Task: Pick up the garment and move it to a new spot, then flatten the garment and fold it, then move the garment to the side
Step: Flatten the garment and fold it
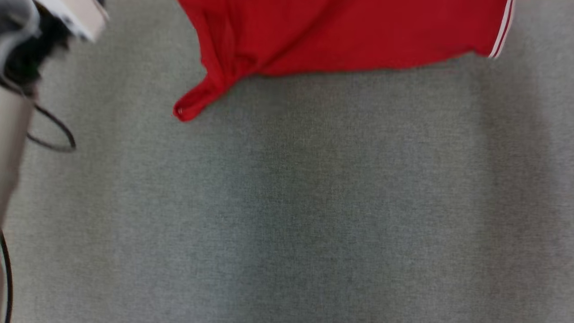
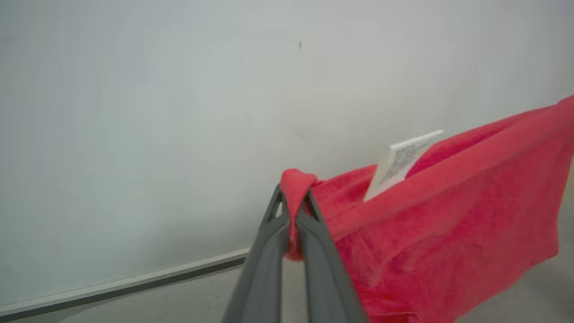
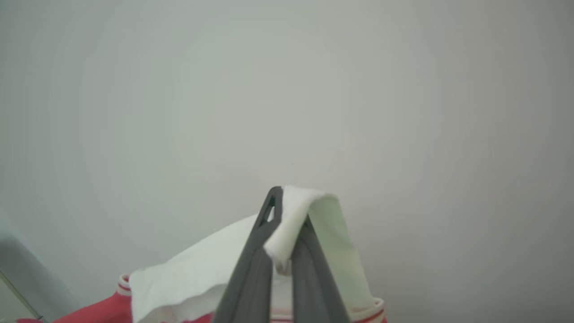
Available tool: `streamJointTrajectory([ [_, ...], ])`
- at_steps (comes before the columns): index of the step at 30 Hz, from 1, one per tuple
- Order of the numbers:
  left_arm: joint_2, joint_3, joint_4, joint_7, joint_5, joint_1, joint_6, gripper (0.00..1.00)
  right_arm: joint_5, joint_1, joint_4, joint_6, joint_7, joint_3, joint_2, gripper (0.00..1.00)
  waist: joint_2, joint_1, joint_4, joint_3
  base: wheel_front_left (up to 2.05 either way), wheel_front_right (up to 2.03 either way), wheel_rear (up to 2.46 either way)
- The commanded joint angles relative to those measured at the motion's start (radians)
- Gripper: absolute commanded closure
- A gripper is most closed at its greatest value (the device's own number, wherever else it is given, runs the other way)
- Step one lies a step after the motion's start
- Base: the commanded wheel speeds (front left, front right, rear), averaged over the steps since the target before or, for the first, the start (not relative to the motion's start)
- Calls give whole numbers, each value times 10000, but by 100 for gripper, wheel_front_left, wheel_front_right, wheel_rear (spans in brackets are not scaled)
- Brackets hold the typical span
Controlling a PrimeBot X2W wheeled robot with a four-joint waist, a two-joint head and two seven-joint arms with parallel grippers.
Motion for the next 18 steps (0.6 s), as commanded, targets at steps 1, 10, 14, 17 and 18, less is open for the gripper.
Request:
streamJointTrajectory([
  [1, 66, 126, 248, -131, -127, -491, 20, 100, -78, -576, 204, 7, -4, -62, -69, 100, -1, -3, 65, 600, 0, 0, 0],
  [10, 95, -215, 2322, -416, 101, -4113, 19, 100, -1175, -4812, 2295, 4, -451, 250, -217, 100, -1, -3, -83, 1413, 0, 0, 0],
  [14, 209, -508, 2940, -508, 96, -5064, 19, 100, -1229, -5844, 3105, 2, -793, 489, -198, 100, -1, -3, -182, 1504, 0, 0, 0],
  [17, 238, -749, 3323, -611, -103, -5484, 19, 100, -1102, -6204, 3382, -4, -948, 894, -196, 100, -1, -3, -247, 1488, 0, 0, 0],
  [18, 205, -869, 3380, -606, -231, -5494, 19, 100, -1062, -6207, 3406, -4, -943, 1072, -219, 100, -1, -3, -262, 1447, 0, 0, 0],
])
